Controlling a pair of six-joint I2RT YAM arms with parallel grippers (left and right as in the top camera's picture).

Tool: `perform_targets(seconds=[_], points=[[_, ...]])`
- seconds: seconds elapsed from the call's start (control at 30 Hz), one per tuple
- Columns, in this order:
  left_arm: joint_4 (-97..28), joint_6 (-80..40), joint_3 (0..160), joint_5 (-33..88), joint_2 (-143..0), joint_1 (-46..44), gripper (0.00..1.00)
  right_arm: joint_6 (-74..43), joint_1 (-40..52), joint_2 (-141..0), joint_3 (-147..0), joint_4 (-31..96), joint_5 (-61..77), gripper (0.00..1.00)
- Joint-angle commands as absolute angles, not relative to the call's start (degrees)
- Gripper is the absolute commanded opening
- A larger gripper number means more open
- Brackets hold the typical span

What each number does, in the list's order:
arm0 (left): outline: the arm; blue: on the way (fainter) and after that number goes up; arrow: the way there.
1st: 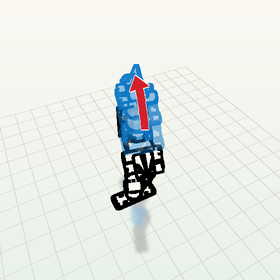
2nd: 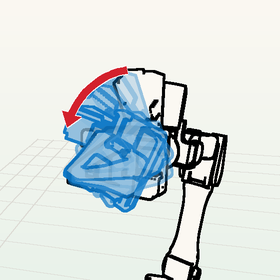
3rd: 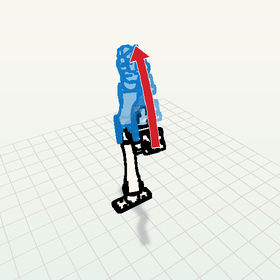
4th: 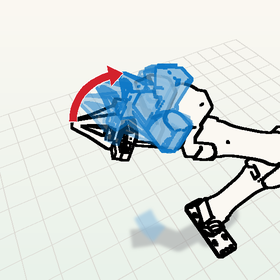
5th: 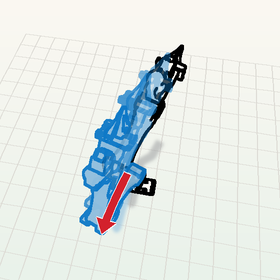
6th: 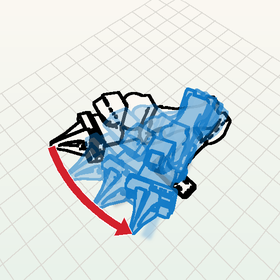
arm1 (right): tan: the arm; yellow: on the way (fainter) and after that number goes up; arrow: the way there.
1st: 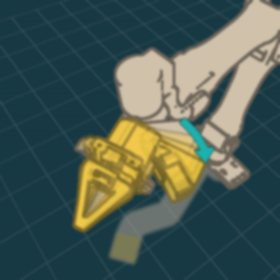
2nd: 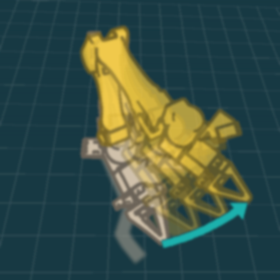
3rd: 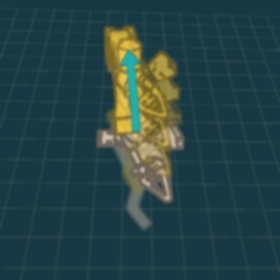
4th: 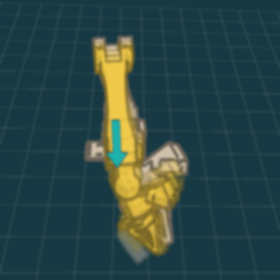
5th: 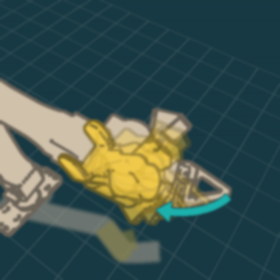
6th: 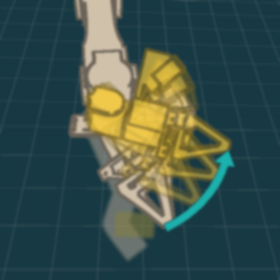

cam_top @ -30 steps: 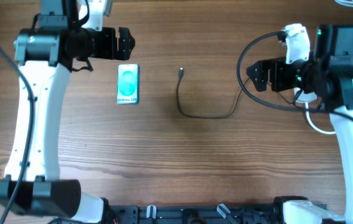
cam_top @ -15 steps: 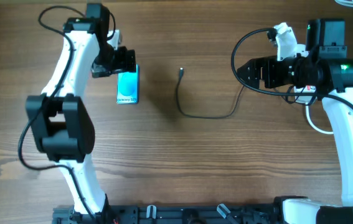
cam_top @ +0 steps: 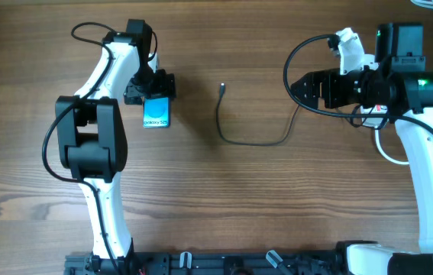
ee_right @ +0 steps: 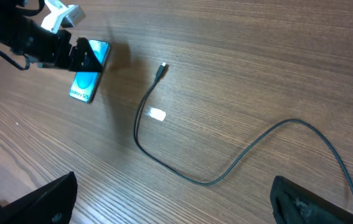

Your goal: Plug charger to phone and switch on socket

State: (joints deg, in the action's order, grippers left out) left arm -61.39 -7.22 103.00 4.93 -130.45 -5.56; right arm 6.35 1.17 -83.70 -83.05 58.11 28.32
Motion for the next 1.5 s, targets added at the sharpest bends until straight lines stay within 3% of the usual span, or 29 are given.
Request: perform_targets(seconds=[0.0, 0.13, 0.33, 0.73, 1.03, 1.47], points=[[-58.8, -7.7, 100.0, 3.9, -131.3, -5.5, 0.93, 7.3, 0.9, -84.7, -84.3, 58.2, 28.4, 1.0], [-56.3, -4.9, 95.4, 3.9, -131.3, -5.5, 0.92, 7.3, 0.9, -84.7, -84.3, 58.5, 27.9, 1.0], [-55.8, -5.0, 94.3, 4.4, -131.3, -5.5, 0.79, 7.3, 0.9, -84.7, -84.3, 58.3, 27.9, 1.0], [-55.9, -6.9, 94.3, -2.7, -131.3, -9.6, 0.82, 7.3, 0.9, -84.7, -84.3, 58.1, 27.9, 1.0], [-55.7, -8.2, 94.4, -2.5, -131.3, -9.6, 0.7, 7.0, 0.9, -84.7, -84.3, 57.8, 27.9, 1.0], [-60.6, -14.8, 103.4, 2.5, -122.5, -9.5, 0.71, 5.3, 0.9, -84.7, -84.3, 57.6, 27.9, 1.0]])
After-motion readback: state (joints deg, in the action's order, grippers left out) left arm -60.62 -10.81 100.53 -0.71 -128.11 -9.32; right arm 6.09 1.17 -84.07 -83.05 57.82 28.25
